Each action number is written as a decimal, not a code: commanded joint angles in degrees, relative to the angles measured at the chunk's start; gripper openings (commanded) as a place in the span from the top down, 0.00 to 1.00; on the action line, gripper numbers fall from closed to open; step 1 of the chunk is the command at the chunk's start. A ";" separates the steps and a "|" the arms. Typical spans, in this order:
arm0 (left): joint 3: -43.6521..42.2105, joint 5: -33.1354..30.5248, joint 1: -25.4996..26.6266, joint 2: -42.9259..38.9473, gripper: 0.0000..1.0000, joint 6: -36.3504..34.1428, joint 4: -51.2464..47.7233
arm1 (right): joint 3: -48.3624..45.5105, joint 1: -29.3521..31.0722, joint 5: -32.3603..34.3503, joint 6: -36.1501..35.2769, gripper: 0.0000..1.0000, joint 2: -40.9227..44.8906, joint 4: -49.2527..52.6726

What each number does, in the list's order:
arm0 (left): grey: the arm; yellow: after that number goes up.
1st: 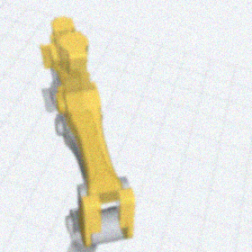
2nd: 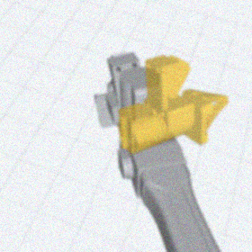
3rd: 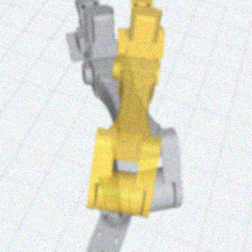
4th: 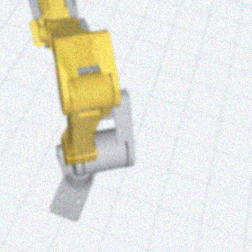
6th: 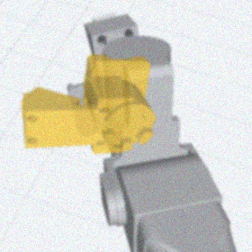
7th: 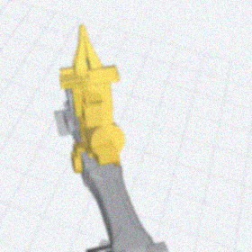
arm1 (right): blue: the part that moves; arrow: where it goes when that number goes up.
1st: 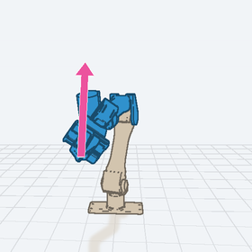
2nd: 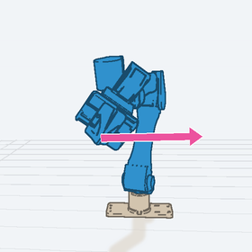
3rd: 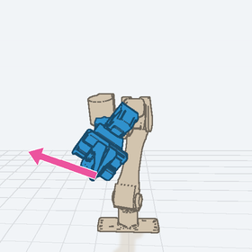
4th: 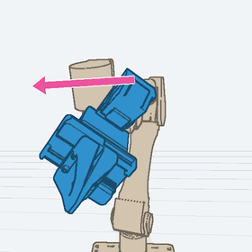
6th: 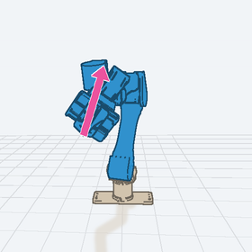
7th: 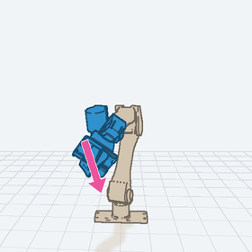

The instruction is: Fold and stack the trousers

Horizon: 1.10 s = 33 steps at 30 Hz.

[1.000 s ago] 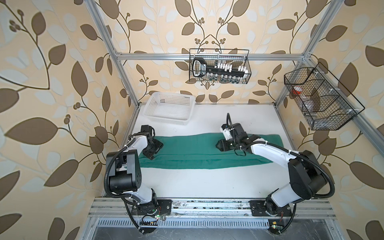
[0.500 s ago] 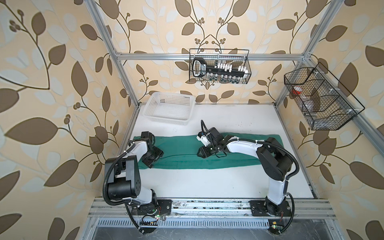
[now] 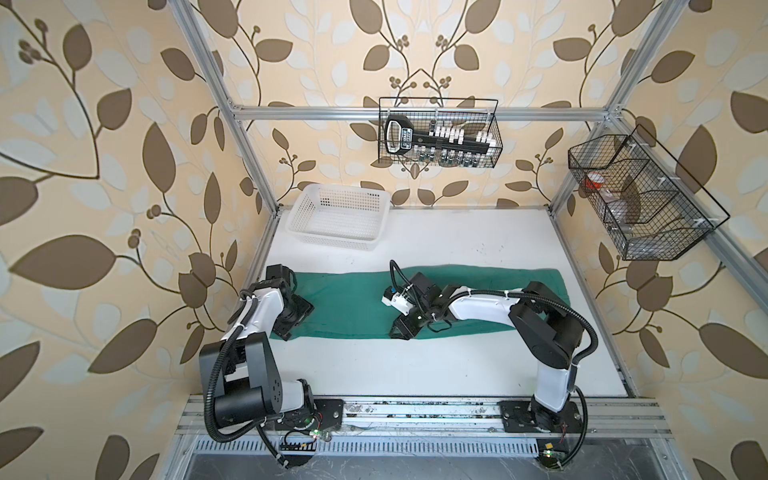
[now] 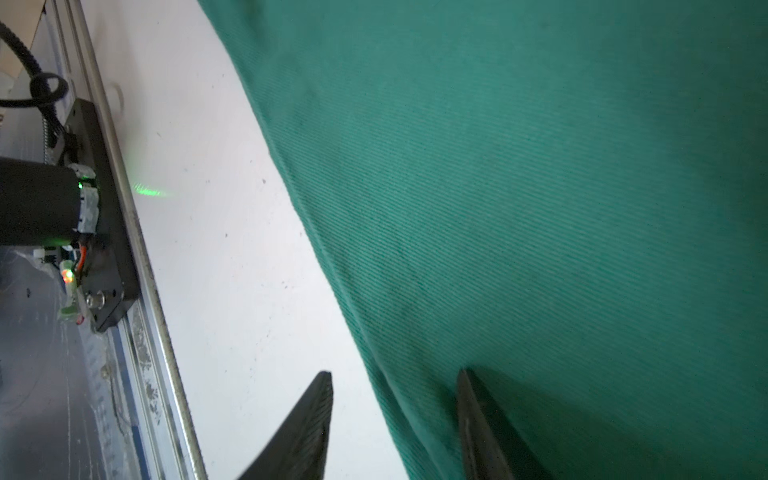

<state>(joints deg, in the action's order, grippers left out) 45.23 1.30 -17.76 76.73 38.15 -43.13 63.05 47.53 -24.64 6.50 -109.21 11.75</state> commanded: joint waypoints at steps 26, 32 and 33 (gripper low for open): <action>22.35 -1.99 -13.24 18.91 0.27 -5.16 1.64 | -12.07 -6.33 -1.96 5.77 0.42 21.82 -2.63; 26.28 -3.31 -12.93 25.80 0.44 -0.28 3.62 | -12.85 -7.17 -0.02 6.44 0.42 23.25 -1.04; 27.04 -4.26 -12.83 26.26 0.49 -0.56 4.00 | -12.98 -7.17 0.15 6.55 0.42 23.40 -0.94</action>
<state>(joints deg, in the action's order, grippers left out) 69.30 -1.52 -30.79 102.85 35.75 -39.77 51.18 40.58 -25.08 12.73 -87.00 9.96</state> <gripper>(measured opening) 0.534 0.578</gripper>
